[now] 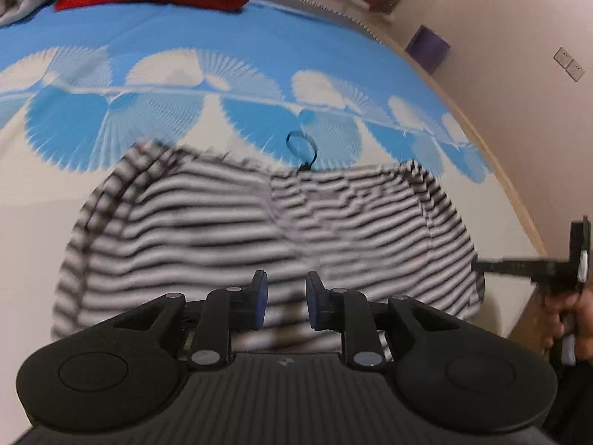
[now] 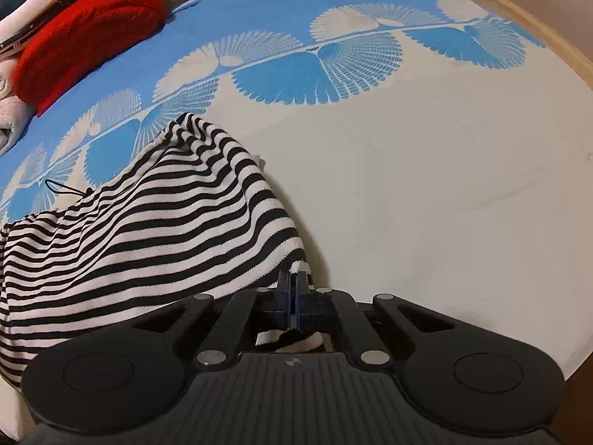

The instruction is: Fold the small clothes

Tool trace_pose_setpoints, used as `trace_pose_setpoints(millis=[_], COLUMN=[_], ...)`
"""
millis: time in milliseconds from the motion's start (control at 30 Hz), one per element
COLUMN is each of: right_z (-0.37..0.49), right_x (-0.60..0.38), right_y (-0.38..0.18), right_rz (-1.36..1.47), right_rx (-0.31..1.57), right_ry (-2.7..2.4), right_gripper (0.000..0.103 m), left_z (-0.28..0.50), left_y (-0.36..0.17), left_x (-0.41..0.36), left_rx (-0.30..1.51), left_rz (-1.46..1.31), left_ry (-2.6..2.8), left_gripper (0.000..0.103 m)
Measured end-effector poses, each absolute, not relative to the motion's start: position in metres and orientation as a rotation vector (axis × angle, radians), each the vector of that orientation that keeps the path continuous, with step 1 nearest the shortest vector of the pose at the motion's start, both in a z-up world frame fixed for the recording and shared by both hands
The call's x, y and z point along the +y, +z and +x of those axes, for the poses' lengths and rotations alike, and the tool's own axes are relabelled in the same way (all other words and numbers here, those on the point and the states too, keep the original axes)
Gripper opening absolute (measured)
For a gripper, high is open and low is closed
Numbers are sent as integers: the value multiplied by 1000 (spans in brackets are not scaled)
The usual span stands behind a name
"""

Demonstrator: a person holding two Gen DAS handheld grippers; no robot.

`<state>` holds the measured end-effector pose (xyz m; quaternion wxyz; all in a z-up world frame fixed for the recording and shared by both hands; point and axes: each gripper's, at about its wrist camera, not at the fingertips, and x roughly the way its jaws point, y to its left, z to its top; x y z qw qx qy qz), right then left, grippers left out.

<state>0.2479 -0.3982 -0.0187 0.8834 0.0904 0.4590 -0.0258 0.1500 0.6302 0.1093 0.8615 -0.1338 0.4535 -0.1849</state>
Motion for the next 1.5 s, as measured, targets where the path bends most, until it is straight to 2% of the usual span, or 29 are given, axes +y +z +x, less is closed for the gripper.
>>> trace_pose_setpoints(millis=[167, 200, 233, 267, 433, 567, 700, 800, 867, 967, 1167, 1333, 1500], right_z=[249, 249, 249, 248, 242, 240, 248, 254, 254, 249, 236, 231, 221], right_x=[-390, -391, -393, -394, -392, -375, -361, -354, -352, -354, -360, -349, -345], right_y=[-25, -25, -24, -22, -3, 3, -14, -35, -38, -30, -19, -45, -28], right_rz=[133, 131, 133, 136, 125, 104, 41, -39, -65, -35, 10, -173, -199], right_rx=[994, 998, 994, 982, 884, 856, 961, 1081, 1091, 1050, 997, 1091, 980], right_ry=[-40, -42, -47, -54, 9, 126, 161, 107, 101, 89, 78, 64, 31], right_gripper=[7, 11, 21, 25, 25, 26, 27, 27, 27, 27, 28, 29, 29], left_z=[195, 203, 207, 209, 197, 180, 159, 151, 155, 151, 110, 56, 33], left_y=[71, 62, 59, 58, 87, 101, 98, 71, 58, 68, 137, 171, 168], left_x=[625, 634, 644, 654, 679, 683, 665, 663, 667, 675, 685, 689, 690], left_rx=[1063, 1079, 1077, 1069, 969, 1001, 1089, 1185, 1211, 1161, 967, 752, 730], left_rz=[-210, -238, -302, -369, -466, -491, -302, -233, -195, -207, -225, -268, -233], left_ry=[-146, -63, -30, -14, 15, -142, -263, -238, -177, -141, -106, -76, 2], left_gripper=[24, 24, 23, 23, 24, 25, 29, 29, 28, 28, 29, 48, 51])
